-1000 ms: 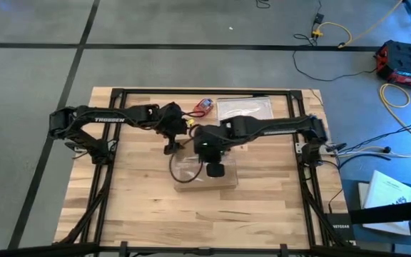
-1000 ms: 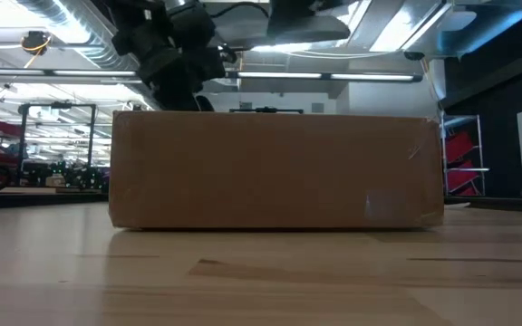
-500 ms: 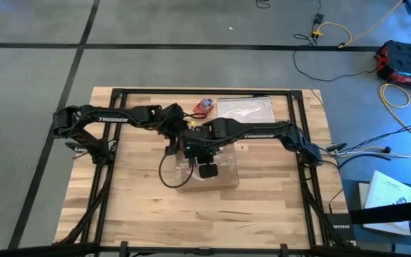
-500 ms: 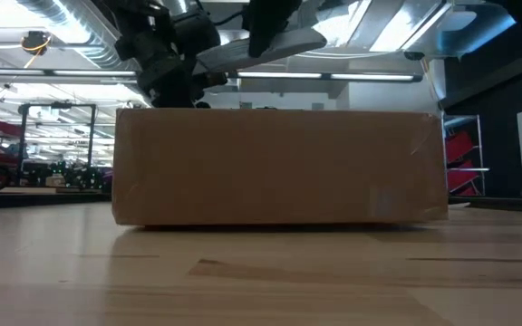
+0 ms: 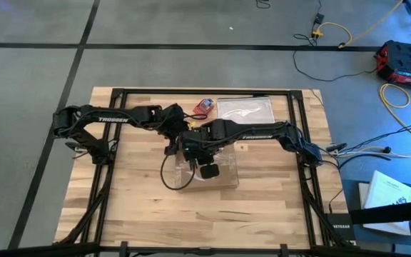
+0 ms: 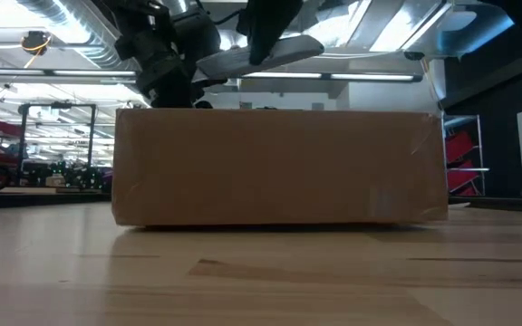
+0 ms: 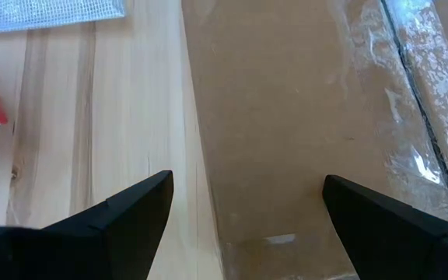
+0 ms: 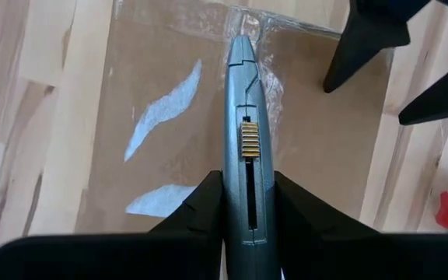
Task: Unpack boxes
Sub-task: Open the box using the silver cutter
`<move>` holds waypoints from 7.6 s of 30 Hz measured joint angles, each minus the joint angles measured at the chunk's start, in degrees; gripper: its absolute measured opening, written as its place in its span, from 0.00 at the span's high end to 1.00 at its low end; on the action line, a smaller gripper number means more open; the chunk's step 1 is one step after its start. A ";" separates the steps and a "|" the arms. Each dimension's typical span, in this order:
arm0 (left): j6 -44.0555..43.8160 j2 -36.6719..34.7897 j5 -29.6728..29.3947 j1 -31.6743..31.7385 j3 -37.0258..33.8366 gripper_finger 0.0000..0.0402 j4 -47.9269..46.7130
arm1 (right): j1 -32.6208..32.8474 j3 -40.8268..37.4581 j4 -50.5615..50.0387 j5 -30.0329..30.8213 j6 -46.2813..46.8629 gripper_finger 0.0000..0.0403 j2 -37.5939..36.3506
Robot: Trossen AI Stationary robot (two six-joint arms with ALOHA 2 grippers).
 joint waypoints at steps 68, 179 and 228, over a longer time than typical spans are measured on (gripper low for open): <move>-1.66 0.09 -0.13 0.02 -0.11 0.20 -0.24 | -0.58 0.43 6.83 1.27 5.69 0.84 5.82; -1.42 0.09 -0.19 0.02 -0.11 0.20 -0.06 | -1.53 0.45 4.40 -1.13 5.54 0.84 6.34; -1.27 0.09 -0.19 0.00 -0.11 0.20 -0.03 | -2.27 0.02 4.15 -2.27 5.53 0.84 6.23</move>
